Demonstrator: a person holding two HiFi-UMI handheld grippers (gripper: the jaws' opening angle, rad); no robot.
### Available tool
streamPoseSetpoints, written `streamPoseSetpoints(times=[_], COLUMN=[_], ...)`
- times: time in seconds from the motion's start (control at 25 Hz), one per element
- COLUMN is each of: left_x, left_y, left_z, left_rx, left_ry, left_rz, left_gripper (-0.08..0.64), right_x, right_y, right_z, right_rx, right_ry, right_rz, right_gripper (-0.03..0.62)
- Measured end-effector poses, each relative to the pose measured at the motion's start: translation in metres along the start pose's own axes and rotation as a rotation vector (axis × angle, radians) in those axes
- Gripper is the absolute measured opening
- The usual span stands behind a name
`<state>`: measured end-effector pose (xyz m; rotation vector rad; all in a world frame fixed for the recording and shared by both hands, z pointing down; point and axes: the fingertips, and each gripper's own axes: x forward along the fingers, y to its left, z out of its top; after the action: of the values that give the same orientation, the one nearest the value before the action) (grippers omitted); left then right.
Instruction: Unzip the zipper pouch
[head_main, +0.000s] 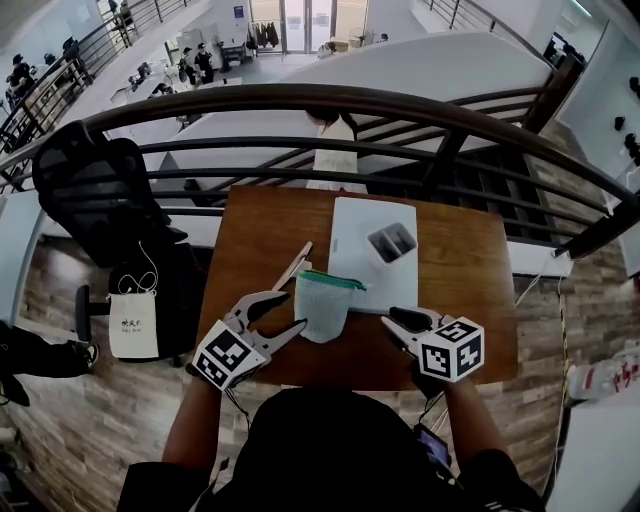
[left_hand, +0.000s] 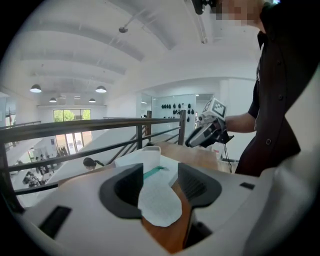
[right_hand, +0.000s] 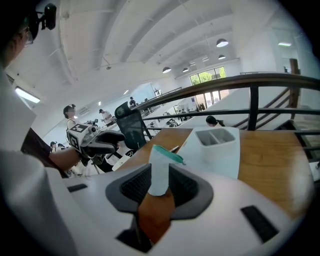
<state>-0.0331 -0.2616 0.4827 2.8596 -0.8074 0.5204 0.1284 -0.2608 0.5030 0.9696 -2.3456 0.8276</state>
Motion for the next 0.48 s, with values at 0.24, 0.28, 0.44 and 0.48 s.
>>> streamPoseSetpoints(times=[0.24,0.28,0.44,0.48], left_x=[-0.013,-0.015,-0.022,-0.024], left_y=[0.012,0.015,0.035,0.041], left_z=[0.006,0.008,0.014,0.017], left_rx=[-0.011,-0.014,-0.028,-0.038], left_ry=[-0.047,-0.058,-0.096,-0.112], left_rz=[0.057,0.070,0.144,0.173], left_gripper=[0.221,0.221,0.219,0.217], right_x=[-0.006,-0.008,-0.010,-0.012], right_y=[-0.006,-0.007,-0.007,-0.006], right_z=[0.014,0.018,0.038,0.044], right_rx=[-0.017,-0.020,-0.039,-0.041], right_ry=[-0.082,-0.098,-0.177,-0.209], right_rz=[-0.032,-0.036,-0.038,-0.039], right_gripper=[0.084,0.083,0.083,0.081])
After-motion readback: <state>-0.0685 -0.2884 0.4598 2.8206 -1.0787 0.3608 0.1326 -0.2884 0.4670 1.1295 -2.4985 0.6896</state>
